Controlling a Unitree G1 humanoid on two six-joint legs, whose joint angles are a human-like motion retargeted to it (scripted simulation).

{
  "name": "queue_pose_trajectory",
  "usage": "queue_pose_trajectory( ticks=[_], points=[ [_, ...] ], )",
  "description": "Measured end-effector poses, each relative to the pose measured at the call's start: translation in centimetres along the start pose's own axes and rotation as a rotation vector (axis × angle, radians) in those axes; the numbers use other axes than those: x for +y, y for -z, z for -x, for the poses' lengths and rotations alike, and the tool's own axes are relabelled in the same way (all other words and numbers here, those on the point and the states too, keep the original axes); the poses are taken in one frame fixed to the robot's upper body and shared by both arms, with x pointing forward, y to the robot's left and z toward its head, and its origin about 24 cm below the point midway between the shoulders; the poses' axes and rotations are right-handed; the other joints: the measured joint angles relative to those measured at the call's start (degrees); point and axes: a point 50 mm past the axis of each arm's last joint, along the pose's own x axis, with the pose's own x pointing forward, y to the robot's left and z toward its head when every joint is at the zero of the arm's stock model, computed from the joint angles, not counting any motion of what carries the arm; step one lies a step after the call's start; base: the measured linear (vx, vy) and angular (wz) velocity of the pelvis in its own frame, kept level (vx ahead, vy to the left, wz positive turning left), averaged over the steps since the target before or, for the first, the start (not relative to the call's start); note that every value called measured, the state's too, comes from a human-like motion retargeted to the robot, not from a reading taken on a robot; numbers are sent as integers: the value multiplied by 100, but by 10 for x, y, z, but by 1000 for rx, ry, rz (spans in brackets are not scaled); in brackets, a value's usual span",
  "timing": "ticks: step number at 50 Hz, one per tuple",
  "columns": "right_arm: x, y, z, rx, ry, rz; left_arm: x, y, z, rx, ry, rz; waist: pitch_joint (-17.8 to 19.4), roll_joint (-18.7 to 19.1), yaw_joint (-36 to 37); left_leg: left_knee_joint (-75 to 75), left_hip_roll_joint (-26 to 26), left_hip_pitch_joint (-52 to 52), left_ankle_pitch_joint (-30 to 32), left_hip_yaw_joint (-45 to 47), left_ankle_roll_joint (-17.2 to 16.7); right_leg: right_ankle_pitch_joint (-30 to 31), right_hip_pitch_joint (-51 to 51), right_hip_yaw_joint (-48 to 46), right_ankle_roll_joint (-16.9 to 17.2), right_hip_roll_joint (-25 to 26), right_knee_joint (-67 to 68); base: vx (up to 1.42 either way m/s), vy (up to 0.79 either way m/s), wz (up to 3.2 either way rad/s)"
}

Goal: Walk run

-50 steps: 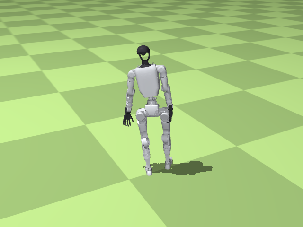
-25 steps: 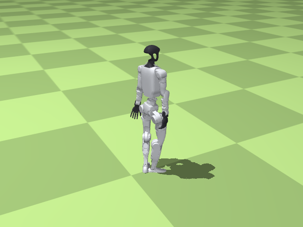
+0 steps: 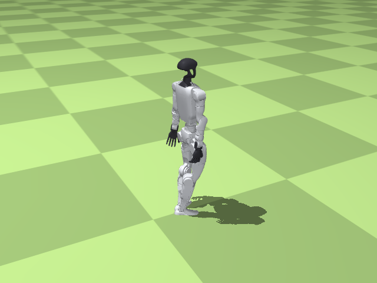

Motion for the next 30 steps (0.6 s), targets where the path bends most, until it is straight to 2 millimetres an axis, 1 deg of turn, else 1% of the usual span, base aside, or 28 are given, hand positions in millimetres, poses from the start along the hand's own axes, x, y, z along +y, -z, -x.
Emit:
queue_pose_trajectory(
  ticks=[2, 3, 5, 7, 8, 10, 13, 15, 17, 20, 22, 23, 25, 27, 28, 30],
  points=[
    [-1, -14, 1, -35, 36, 13, -2, 2, 0, 4, -13, 43, 123, -79, -107, 742, 113, -234, 266, 234, -20, -97, 103, -68, 72, -147, 24, 15, -7, 57],
    [-1, -23, 2, -65, 45, 20, -3, 2, 0, 10, -18, 54, 170, -139, -163, 1243, 192, -435, 537, 301, -24, -140, 134, -131, 107, -233, 30, 16, -9, 71],
    [-1, -44, 5, -132, 40, 32, -1, 4, 0, 21, -25, 62, 227, -260, -181, 2553, 436, -1110, 949, 184, -40, -210, 132, -324, 185, -371, 38, 12, -9, 61],
    [-1, -64, 8, -189, 23, 47, -2, 10, 0, 46, -14, 54, 222, -366, 3, 3462, 546, -1753, 646, 98, -89, -247, 112, -345, 245, -411, 23, 23, -10, 25],
    [-2, -73, 11, -214, 17, 53, -4, 15, 0, 65, -1, 42, 210, -395, 109, 3609, 639, -1995, 507, 197, -47, -246, 122, -340, 275, -400, 4, 33, -9, 23],
    [-4, -95, 17, -267, 21, 57, -8, 25, 0, 110, 37, 29, 204, -416, 309, 3488, 743, -2439, 338, 382, -33, -241, 156, -378, 353, -370, -17, 38, -8, 15],
    [-3, -133, 30, -389, 28, 78, -17, 39, 2, 179, 113, 69, 225, -375, 450, 2526, 651, -3024, 406, 377, -72, -189, 204, -175, 483, -245, -4, 32, -8, -13],
    [-3, -157, 41, -478, 19, 98, -23, 46, 3, 205, 164, 109, 255, -371, 540, 1734, 466, -3355, 563, 152, -63, -112, 266, -18, 598, -191, 11, 50, -7, -30],
    [-3, -179, 53, -564, 20, 119, -24, 50, 3, 213, 193, 146, 296, -407, 640, 1105, 293, -3644, 721, -209, -56, 5, 348, 56, 729, -175, 5, 51, -6, -28],
    [-4, -205, 70, -670, 40, 164, -19, 54, 4, 228, 200, 188, 360, -498, 749, 678, 117, -3960, 957, -618, 11, 268, 430, 144, 985, -245, 64, 76, -1, -20],
    [-4, -211, 75, -696, 48, 193, -13, 55, 4, 233, 175, 213, 322, -552, 746, 713, 59, -3982, 1104, -541, 209, 578, 430, 161, 1144, -309, 188, 75, 2, -4],
    [-4, -210, 74, -691, 48, 205, -11, 54, 4, 233, 158, 222, 277, -579, 730, 812, 83, -3922, 1152, -381, 344, 785, 432, 111, 1198, -342, 264, 88, 6, -1],
    [-4, -198, 66, -640, 41, 238, -10, 52, 4, 227, 130, 244, 196, -586, 712, 995, 189, -3790, 1092, -262, 535, 1377, 478, -14, 1219, -394, 469, 98, 7, -25],
    [-1, -172, 49, -542, 41, 283, -13, 48, 4, 215, 128, 266, 109, -561, 729, 1302, 177, -3761, 897, -810, 618, 2293, 503, -189, 908, -578, 910, 107, 7, -52],
    [0, -155, 40, -493, 46, 301, -14, 47, 3, 209, 132, 271, 13, -482, 618, 1392, 175, -3594, 651, -1066, 619, 2806, 457, -253, 697, -592, 1231, 109, 9, -7],
    [-5, -124, 27, -426, 71, 318, -10, 43, 3, 189, 138, 265, -107, -246, 431, 1364, 366, -3089, 277, -1100, 682, 3757, 290, -457, 355, -626, 2158, 111, 11, 13]
  ],
)
